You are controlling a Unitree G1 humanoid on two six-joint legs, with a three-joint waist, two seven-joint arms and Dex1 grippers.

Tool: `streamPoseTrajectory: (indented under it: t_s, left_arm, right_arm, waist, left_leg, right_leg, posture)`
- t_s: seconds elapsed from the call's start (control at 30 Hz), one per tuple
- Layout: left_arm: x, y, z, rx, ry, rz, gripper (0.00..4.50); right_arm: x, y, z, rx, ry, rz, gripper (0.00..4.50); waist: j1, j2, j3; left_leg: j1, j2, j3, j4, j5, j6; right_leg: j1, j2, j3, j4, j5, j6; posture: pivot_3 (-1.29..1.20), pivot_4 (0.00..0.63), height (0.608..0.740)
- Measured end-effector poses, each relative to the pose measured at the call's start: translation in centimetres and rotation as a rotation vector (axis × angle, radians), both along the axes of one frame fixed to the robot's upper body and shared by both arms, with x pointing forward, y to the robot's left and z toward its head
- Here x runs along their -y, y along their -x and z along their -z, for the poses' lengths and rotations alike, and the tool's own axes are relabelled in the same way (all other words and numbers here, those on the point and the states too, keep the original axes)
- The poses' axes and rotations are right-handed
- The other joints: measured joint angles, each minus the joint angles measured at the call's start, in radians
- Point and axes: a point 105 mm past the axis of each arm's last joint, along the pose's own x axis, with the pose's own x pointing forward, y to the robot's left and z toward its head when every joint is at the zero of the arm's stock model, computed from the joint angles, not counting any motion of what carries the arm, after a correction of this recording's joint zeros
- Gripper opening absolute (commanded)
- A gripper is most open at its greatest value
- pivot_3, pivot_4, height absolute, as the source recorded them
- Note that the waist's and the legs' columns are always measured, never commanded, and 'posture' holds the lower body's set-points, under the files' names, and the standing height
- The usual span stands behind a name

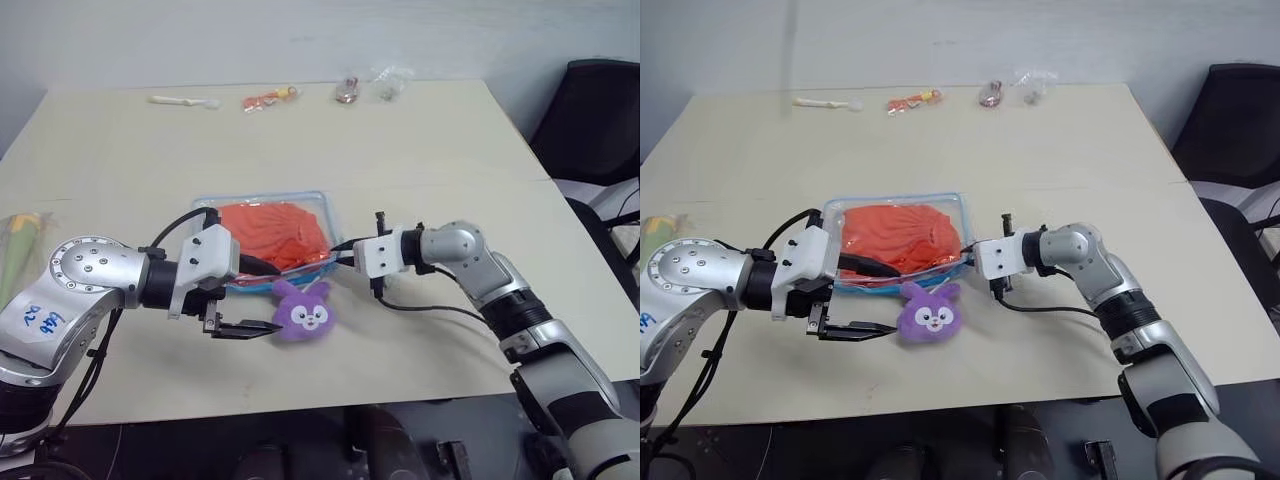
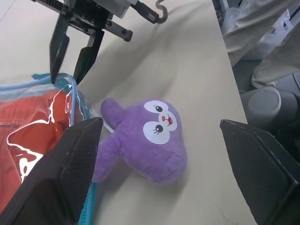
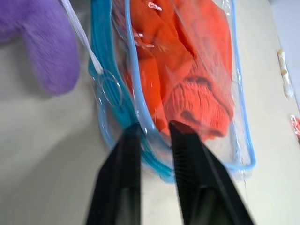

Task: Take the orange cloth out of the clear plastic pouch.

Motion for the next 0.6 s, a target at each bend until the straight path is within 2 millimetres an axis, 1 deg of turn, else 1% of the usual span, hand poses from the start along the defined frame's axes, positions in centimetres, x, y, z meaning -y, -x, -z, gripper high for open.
streamPoseTrajectory:
  t_s: [0.13, 0.2, 0.23, 0.3, 0.4, 0.5, 0.6]
  left_arm:
    - [0.0, 0.0, 0.2, -0.003, -0.009, 0.006, 4.25]
    - [0.2, 0.0, 0.9, -0.006, -0.038, 0.031, 4.25]
    - [0.2, 0.0, 1.4, 0.007, -0.066, 0.05, 4.25]
    - [-0.1, -0.3, 3.0, 0.029, -0.15, 0.097, 4.25]
    - [-0.5, -0.4, 4.6, 0.072, -0.246, 0.172, 4.25]
    - [-0.2, -0.9, 4.9, 0.114, -0.267, 0.209, 4.25]
    - [0.7, -2.0, 4.9, 0.134, -0.218, 0.186, 4.25]
  right_arm:
    - [-0.1, 0.2, 0.2, -0.015, 0.006, -0.012, 0.03]
    - [0.0, 0.4, 0.4, -0.032, 0.004, -0.018, 0.03]
    - [0.0, 0.5, 0.5, -0.044, 0.002, -0.015, 0.03]
    - [0.0, 0.7, 0.8, -0.059, 0.004, -0.009, 0.03]
    - [-0.1, 0.8, 0.7, -0.062, 0.004, -0.005, 0.03]
    - [-0.2, 0.8, 0.6, -0.064, 0.005, 0.001, 0.03]
    - [-0.2, 0.8, 0.6, -0.068, 0.005, 0.005, 0.03]
  waist:
    - [-0.001, 0.0, 0.0]
    - [-0.002, 0.0, 0.0]
    - [-0.002, 0.0, 0.0]
    - [-0.004, 0.0, 0.0]
    - [-0.009, 0.0, 0.0]
    - [-0.01, 0.0, 0.0]
    - [-0.011, 0.0, 0.0]
  left_leg:
    - [-0.002, 0.0, 0.001, 0.001, 0.0, 0.0]
    - [-0.002, 0.0, 0.001, 0.001, 0.0, 0.0]
    - [-0.002, 0.0, 0.001, 0.0, 0.0, 0.0]
    - [-0.003, 0.0, 0.001, 0.0, 0.0, 0.0]
    - [-0.003, 0.0, 0.002, 0.0, 0.0, 0.0]
    - [-0.003, 0.0, 0.002, 0.001, 0.0, 0.0]
    - [-0.003, 0.0, 0.002, 0.001, 0.0, 0.0]
  right_leg:
    - [-0.003, 0.0, 0.0, 0.001, 0.0, 0.0]
    - [-0.003, 0.0, 0.0, 0.001, 0.0, 0.0]
    - [-0.003, 0.0, 0.0, 0.001, 0.0, 0.0]
    - [-0.003, 0.0, 0.0, 0.001, 0.0, 0.0]
    - [-0.004, 0.0, 0.0, 0.001, 0.0, 0.0]
    - [-0.004, 0.0, 0.0, 0.001, 0.0, 0.0]
    - [-0.004, 0.0, 0.0, 0.002, 0.0, 0.0]
  posture:
    - [0.0, 0.15, 0.74]
    - [0.0, 0.15, 0.74]
    - [0.0, 0.15, 0.74]
    - [0.0, 0.15, 0.74]
    - [0.0, 0.15, 0.74]
    - [0.0, 0.15, 0.74]
    - [0.0, 0.15, 0.74]
